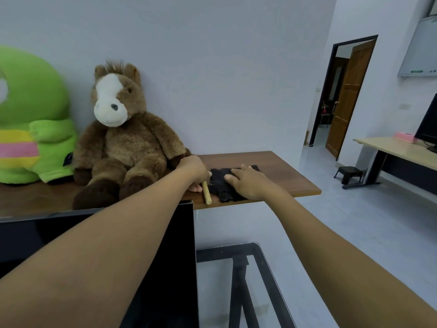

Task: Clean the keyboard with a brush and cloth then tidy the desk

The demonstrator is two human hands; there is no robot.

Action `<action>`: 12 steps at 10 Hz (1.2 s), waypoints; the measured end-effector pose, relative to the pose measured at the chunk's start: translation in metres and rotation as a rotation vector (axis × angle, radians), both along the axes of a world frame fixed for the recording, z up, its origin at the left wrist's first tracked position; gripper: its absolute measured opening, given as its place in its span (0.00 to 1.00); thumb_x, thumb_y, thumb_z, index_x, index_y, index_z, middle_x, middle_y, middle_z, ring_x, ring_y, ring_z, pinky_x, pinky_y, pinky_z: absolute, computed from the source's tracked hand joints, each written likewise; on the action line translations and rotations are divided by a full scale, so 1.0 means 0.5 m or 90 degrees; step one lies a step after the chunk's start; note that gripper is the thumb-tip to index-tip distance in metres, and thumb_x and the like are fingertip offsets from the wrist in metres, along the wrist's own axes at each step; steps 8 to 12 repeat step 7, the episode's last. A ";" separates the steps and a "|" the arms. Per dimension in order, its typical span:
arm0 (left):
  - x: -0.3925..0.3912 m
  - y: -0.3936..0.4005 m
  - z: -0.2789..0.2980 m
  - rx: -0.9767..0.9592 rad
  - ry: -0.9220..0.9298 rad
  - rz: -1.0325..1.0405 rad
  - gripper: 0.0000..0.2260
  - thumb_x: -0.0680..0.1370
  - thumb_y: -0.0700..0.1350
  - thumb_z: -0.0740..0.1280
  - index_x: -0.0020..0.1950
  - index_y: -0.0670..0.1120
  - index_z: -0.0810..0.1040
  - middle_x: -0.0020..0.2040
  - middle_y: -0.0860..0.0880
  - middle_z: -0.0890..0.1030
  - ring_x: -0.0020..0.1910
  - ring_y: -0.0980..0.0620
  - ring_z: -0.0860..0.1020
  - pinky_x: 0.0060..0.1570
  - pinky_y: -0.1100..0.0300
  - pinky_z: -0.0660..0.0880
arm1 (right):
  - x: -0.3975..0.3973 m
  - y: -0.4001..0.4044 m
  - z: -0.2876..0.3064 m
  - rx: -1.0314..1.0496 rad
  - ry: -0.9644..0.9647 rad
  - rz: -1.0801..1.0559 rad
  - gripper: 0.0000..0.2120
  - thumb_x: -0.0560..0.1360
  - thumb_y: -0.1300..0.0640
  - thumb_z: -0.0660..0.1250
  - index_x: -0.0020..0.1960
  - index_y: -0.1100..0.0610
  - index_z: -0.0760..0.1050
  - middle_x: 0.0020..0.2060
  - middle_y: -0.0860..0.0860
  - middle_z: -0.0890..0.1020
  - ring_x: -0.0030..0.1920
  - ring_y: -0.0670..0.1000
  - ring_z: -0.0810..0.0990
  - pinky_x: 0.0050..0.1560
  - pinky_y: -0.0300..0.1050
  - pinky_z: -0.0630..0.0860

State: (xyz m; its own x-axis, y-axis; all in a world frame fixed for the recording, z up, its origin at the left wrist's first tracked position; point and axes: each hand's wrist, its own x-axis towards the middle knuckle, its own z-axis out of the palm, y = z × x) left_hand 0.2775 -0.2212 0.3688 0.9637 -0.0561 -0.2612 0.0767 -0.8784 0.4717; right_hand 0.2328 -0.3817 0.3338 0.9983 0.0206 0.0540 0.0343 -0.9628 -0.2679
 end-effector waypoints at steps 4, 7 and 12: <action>-0.036 -0.017 0.011 0.240 -0.086 -0.204 0.29 0.79 0.61 0.58 0.70 0.40 0.70 0.60 0.41 0.78 0.56 0.44 0.80 0.49 0.56 0.78 | -0.035 -0.050 0.003 -0.047 -0.058 -0.156 0.22 0.80 0.40 0.55 0.69 0.48 0.71 0.69 0.57 0.68 0.69 0.60 0.62 0.66 0.54 0.62; -0.042 0.034 0.035 0.033 -0.173 -0.135 0.25 0.79 0.56 0.62 0.66 0.37 0.72 0.58 0.39 0.78 0.51 0.40 0.80 0.49 0.47 0.81 | -0.040 -0.022 0.062 -0.039 -0.103 -0.184 0.20 0.81 0.46 0.54 0.62 0.58 0.73 0.66 0.59 0.71 0.64 0.61 0.69 0.58 0.51 0.68; -0.042 0.034 0.035 0.033 -0.173 -0.135 0.25 0.79 0.56 0.62 0.66 0.37 0.72 0.58 0.39 0.78 0.51 0.40 0.80 0.49 0.47 0.81 | -0.040 -0.022 0.062 -0.039 -0.103 -0.184 0.20 0.81 0.46 0.54 0.62 0.58 0.73 0.66 0.59 0.71 0.64 0.61 0.69 0.58 0.51 0.68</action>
